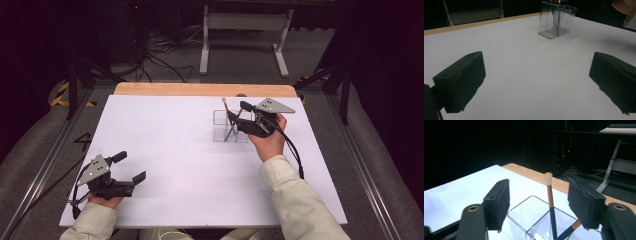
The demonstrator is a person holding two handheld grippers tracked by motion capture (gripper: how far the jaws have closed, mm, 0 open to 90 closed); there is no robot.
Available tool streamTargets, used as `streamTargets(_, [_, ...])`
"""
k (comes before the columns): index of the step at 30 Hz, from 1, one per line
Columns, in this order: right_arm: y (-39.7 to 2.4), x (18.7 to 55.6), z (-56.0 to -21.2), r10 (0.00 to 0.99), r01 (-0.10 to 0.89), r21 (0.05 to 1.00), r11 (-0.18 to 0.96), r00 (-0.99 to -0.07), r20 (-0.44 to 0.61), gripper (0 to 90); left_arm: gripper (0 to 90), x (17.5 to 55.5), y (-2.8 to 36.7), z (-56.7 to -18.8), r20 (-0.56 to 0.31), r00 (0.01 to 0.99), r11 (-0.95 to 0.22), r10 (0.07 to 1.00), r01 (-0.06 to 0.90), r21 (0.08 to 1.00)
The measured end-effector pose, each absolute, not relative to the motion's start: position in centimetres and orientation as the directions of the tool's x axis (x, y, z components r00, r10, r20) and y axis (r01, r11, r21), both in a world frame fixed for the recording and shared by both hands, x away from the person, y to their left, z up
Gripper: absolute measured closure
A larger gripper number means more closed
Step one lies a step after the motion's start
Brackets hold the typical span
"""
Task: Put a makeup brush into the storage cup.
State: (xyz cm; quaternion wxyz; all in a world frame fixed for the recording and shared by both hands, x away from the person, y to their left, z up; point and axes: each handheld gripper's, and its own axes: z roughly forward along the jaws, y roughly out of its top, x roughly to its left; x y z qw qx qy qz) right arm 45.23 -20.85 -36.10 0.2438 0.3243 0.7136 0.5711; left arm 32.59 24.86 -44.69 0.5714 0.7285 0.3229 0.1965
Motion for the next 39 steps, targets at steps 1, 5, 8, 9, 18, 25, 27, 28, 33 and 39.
streamTargets(1, [-21.1,44.9,-35.9,0.734,0.181,0.973,0.14,-0.679,0.021,32.0,1.2,32.6,24.9,-44.7,-0.083,0.714,-0.138,0.696,0.246,0.959])
streamTargets(5, [-21.9,43.5,-35.4,0.708,0.155,0.979,0.129,-0.706,0.018,27.6,1.1,32.5,24.8,-44.7,-0.087,0.712,-0.134,0.697,0.248,0.96])
streamTargets(8, [-22.4,42.9,-35.3,0.697,0.144,0.982,0.124,-0.717,0.017,26.2,1.2,32.5,24.9,-44.7,-0.083,0.713,-0.14,0.696,0.248,0.959])
streamTargets(9, [-22.6,42.7,-35.3,0.694,0.14,0.983,0.121,-0.72,0.017,25.7,1.1,32.4,24.9,-44.7,-0.083,0.712,-0.137,0.698,0.247,0.959])
streamTargets(18, [-25.1,40.5,-34.6,0.673,0.101,0.986,0.135,-0.74,-0.017,21.4,1.1,32.3,24.9,-44.6,-0.085,0.715,-0.134,0.694,0.244,0.96])
streamTargets(25, [-26.8,38.9,-34.4,0.663,0.083,0.985,0.154,-0.748,-0.041,13.4,1.0,32.3,24.9,-44.6,-0.084,0.718,-0.134,0.691,0.242,0.961])
streamTargets(27, [-27.3,38.6,-34.6,0.648,0.083,0.989,0.124,-0.762,-0.018,12.4,1.0,32.3,24.9,-44.6,-0.084,0.718,-0.133,0.691,0.241,0.961])
streamTargets(28, [-27.3,38.6,-34.6,0.648,0.083,0.989,0.124,-0.762,-0.018,12.4,1.0,32.3,24.9,-44.6,-0.084,0.718,-0.133,0.691,0.241,0.961])
streamTargets(33, [-28.2,37.9,-34.8,0.638,0.056,0.991,0.122,-0.769,-0.035,8.3,1.0,32.3,24.9,-44.5,-0.081,0.72,-0.135,0.69,0.238,0.962])
streamTargets(39, [-29.2,37.2,-35.3,0.636,0.058,0.99,0.129,-0.771,-0.038,7.4,1.0,32.3,24.9,-44.5,-0.081,0.721,-0.134,0.688,0.237,0.962])
